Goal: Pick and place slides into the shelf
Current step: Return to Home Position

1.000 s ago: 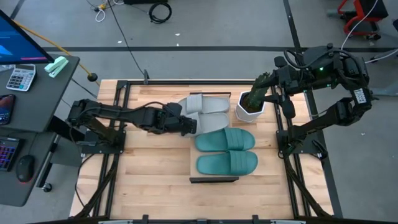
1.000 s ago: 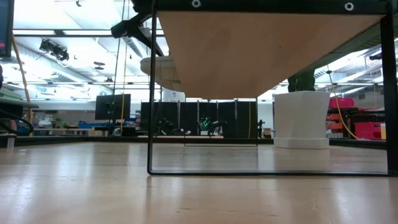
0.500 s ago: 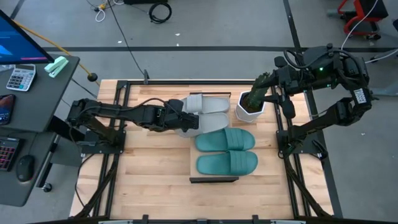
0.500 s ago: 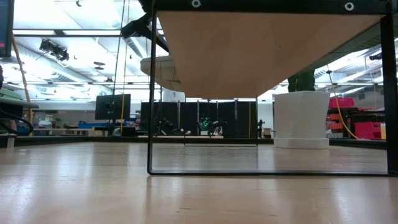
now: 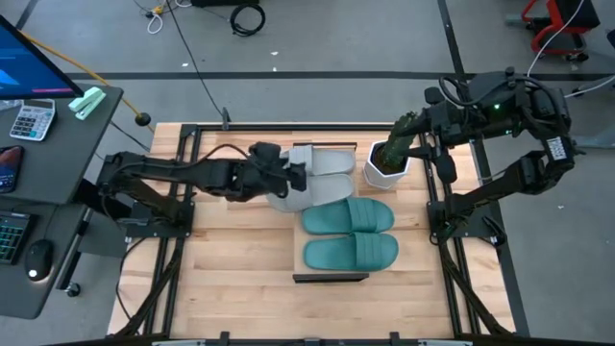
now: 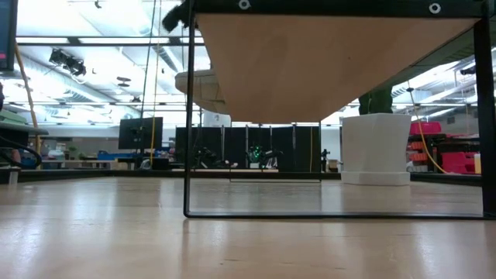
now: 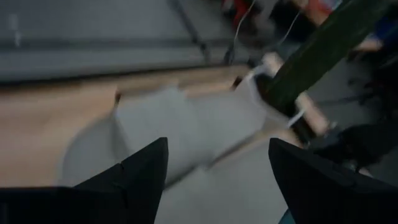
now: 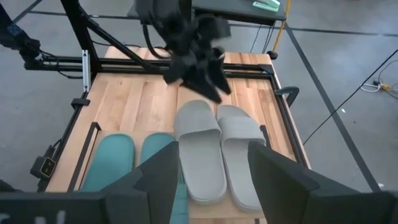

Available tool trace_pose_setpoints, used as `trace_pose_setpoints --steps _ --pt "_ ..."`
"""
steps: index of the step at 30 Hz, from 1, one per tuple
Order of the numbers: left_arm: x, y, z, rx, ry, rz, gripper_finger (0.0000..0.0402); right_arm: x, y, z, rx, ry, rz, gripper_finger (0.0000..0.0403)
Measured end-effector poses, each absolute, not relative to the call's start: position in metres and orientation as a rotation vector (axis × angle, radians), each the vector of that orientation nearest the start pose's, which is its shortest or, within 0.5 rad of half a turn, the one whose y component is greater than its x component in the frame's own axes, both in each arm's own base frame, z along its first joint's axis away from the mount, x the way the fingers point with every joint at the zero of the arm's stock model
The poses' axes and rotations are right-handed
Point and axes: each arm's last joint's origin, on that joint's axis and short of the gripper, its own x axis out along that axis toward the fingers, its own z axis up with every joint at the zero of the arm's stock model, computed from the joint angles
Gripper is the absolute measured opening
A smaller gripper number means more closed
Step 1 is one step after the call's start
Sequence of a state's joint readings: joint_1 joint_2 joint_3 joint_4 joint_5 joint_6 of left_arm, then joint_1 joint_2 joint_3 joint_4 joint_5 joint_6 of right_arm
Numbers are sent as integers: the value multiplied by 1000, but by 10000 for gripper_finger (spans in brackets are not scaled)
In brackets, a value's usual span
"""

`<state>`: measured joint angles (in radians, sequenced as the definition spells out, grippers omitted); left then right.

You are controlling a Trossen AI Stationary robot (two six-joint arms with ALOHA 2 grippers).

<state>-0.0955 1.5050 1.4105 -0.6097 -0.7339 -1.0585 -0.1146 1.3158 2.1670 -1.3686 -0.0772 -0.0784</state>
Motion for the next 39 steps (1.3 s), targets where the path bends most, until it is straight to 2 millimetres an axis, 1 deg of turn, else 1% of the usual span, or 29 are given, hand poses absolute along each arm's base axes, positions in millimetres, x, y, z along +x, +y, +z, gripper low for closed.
trace_pose_setpoints --steps 4,7,9,12,14,17,21,23,25,27,30,31,32,35,37,39 --pt "323 -23 365 -580 109 850 282 143 -14 535 -25 530 -17 199" --pt "329 -31 379 -492 40 761 273 133 -14 536 -6 522 -38 199" --pt "334 -33 386 -436 -18 666 259 128 -13 536 7 513 -44 199" --pt "340 -36 384 -361 -128 503 228 121 -12 536 36 502 -53 195" --pt "341 -33 381 -353 -208 391 205 116 -12 535 48 493 -62 192" --pt "341 -24 372 -362 -307 220 170 111 -11 533 75 483 -73 187" --pt "337 -12 358 -345 -366 102 128 106 -11 524 125 449 -84 174" --pt "331 -7 357 -328 -365 46 107 103 -10 515 165 442 -77 158" --pt "325 -4 358 -313 -365 -5 84 100 -9 504 203 432 -69 131" --pt "320 -1 359 -287 -345 -53 58 97 -9 492 241 421 -72 94" --pt "312 1 361 -244 -279 -84 15 91 -8 474 290 406 -80 26" --pt "307 1 363 -234 -258 -90 8 89 -8 469 303 391 -81 14" --pt "304 1 365 -219 -245 -91 8 86 -8 465 321 375 -84 10" --pt "291 2 369 -169 -177 -79 11 79 -8 453 372 329 -117 18" --pt "285 3 373 -142 -171 -79 6 75 -8 447 392 290 -140 11" --pt "273 5 375 -138 -158 -94 5 74 -8 441 412 261 -157 5"
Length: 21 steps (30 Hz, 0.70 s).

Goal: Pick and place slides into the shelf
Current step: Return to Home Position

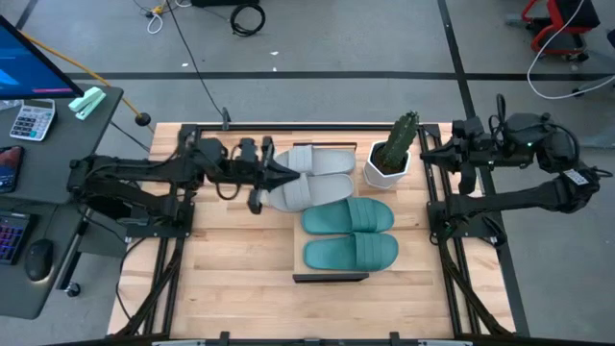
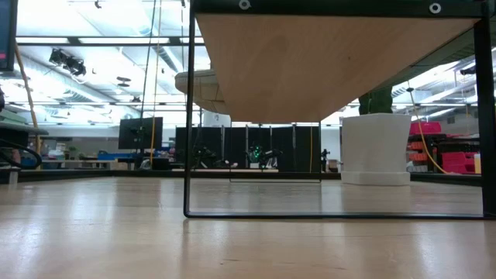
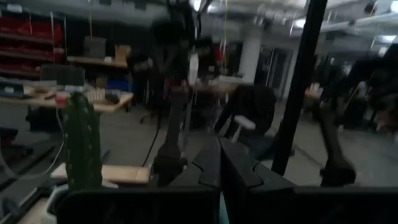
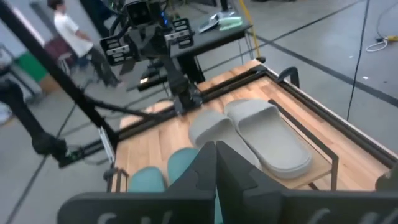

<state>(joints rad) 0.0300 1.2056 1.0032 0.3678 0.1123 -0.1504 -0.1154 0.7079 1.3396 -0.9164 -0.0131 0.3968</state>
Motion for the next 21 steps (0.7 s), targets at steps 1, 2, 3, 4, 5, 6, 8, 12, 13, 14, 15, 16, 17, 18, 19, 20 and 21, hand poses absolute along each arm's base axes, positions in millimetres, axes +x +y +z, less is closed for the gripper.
trace_pose_setpoints --steps 1,2,3,4,5,6,8,12,13,14,15,16,17,18,19,20,21 --pt "268 6 377 -149 -177 -98 6 74 -8 439 424 246 -166 6" --pt "262 7 376 -164 -188 -104 8 74 -9 436 436 241 -176 8" --pt "255 8 372 -182 -178 -105 8 76 -9 433 449 248 -187 9" --pt "248 8 367 -195 -169 -104 7 76 -9 430 461 254 -194 9" --pt "241 8 363 -208 -167 -104 5 78 -10 427 474 261 -200 7" --pt "233 8 359 -217 -174 -100 4 80 -10 424 482 270 -204 5" --pt "215 8 349 -243 -183 -49 5 85 -10 420 500 277 -207 4" --pt "186 8 333 -251 -222 28 4 93 -12 417 515 263 -219 6" --pt "179 9 330 -251 -234 42 4 95 -12 417 514 262 -227 5" --pt "173 9 328 -249 -249 57 4 97 -13 417 513 259 -236 4" --pt "166 9 327 -245 -265 70 4 98 -13 418 513 251 -241 3" --pt "161 9 325 -235 -276 82 4 98 -13 418 518 246 -245 3" --pt "155 9 323 -227 -287 91 3 101 -14 418 524 244 -256 4" --pt "150 9 321 -220 -296 100 3 102 -14 418 531 241 -267 5" --pt "145 9 318 -209 -301 116 3 102 -14 418 539 239 -273 5" --pt "141 9 315 -206 -310 130 3 103 -14 418 546 240 -278 5" --pt "136 10 312 -205 -316 139 3 104 -15 418 551 243 -281 4"
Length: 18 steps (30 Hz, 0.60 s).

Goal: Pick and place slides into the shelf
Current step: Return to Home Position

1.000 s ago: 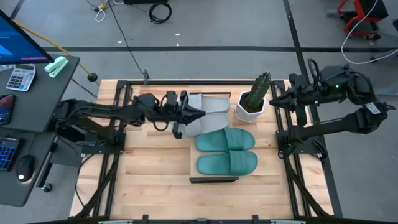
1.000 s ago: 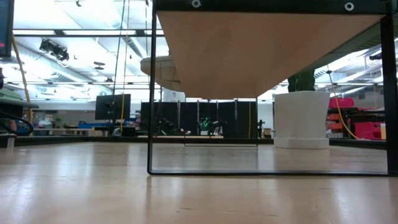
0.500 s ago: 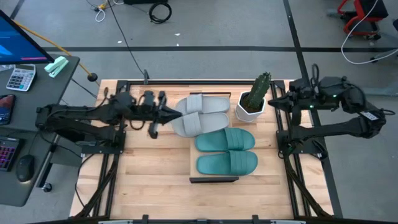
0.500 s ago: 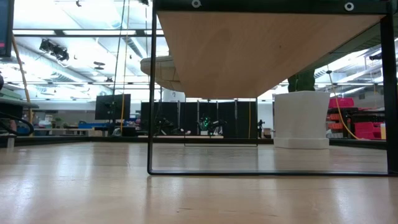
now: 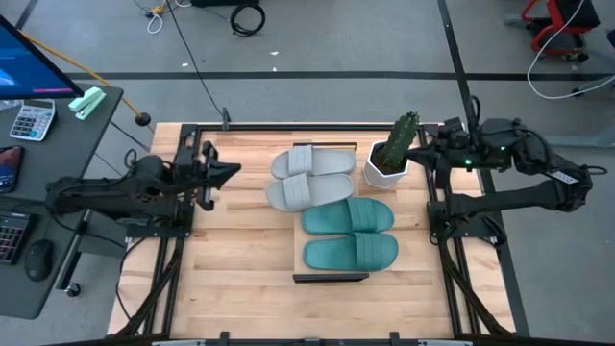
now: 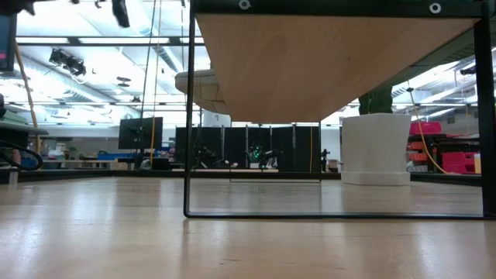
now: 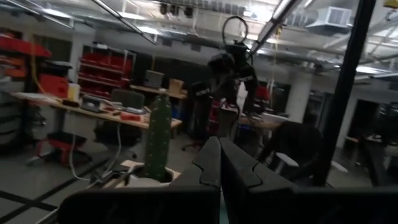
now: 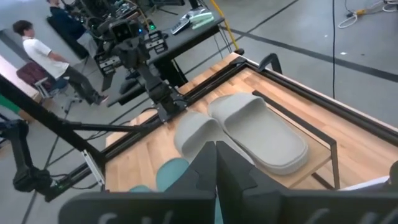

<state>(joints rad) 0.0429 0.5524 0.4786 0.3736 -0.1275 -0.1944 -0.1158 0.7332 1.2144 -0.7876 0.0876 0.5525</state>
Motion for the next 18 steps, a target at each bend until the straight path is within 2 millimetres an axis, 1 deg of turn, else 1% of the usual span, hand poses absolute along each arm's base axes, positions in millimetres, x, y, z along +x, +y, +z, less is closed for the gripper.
trace_pose_setpoints --steps 3,8,13,16,18 --pt "123 10 301 -208 -332 170 3 106 -15 417 571 243 -301 3" --pt "109 10 285 -216 -370 187 2 108 -16 417 580 243 -315 4" --pt "101 10 266 -228 -399 199 1 106 -16 417 607 228 -338 4" --pt "99 10 259 -243 -417 196 1 106 -16 417 620 225 -347 5" --pt "97 10 258 -234 -430 196 1 106 -16 416 625 232 -350 3"
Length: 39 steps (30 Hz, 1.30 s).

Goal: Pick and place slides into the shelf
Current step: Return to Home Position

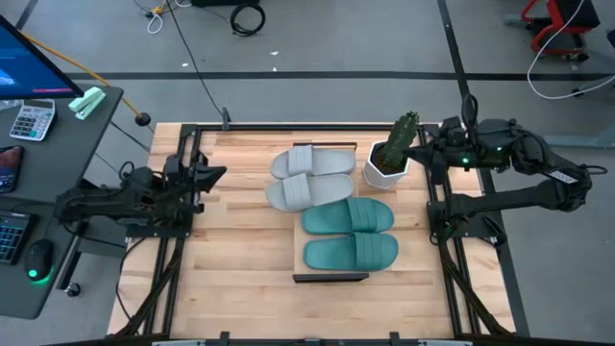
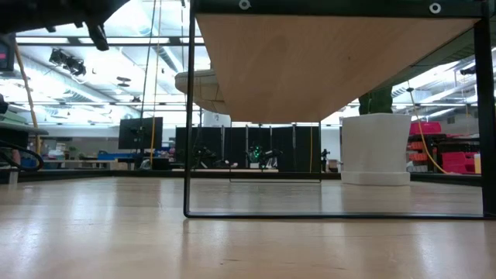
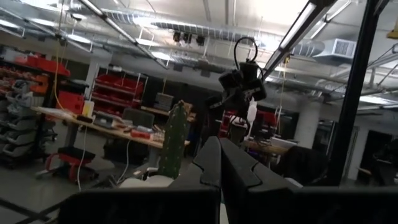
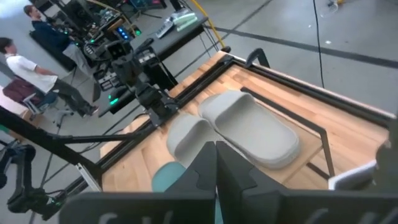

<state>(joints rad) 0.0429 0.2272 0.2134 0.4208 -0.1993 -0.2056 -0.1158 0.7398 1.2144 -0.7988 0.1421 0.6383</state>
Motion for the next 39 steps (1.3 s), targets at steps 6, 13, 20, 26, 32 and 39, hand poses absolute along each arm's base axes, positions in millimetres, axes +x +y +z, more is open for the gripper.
trace_pose_setpoints --steps 6,13,20,26,32,39 --pt "91 10 254 -198 -455 203 1 103 -17 410 665 284 -410 5" --pt "80 9 256 -147 -506 216 1 102 -17 409 679 288 -432 4" --pt "70 10 253 -138 -498 250 0 102 -18 409 680 278 -453 3" --pt "72 10 251 -139 -475 248 0 102 -18 409 677 272 -464 5" --pt "79 10 233 -156 -472 225 0 102 -19 409 692 261 -481 3" --pt "81 10 218 -189 -590 207 0 102 -19 409 717 256 -484 3"
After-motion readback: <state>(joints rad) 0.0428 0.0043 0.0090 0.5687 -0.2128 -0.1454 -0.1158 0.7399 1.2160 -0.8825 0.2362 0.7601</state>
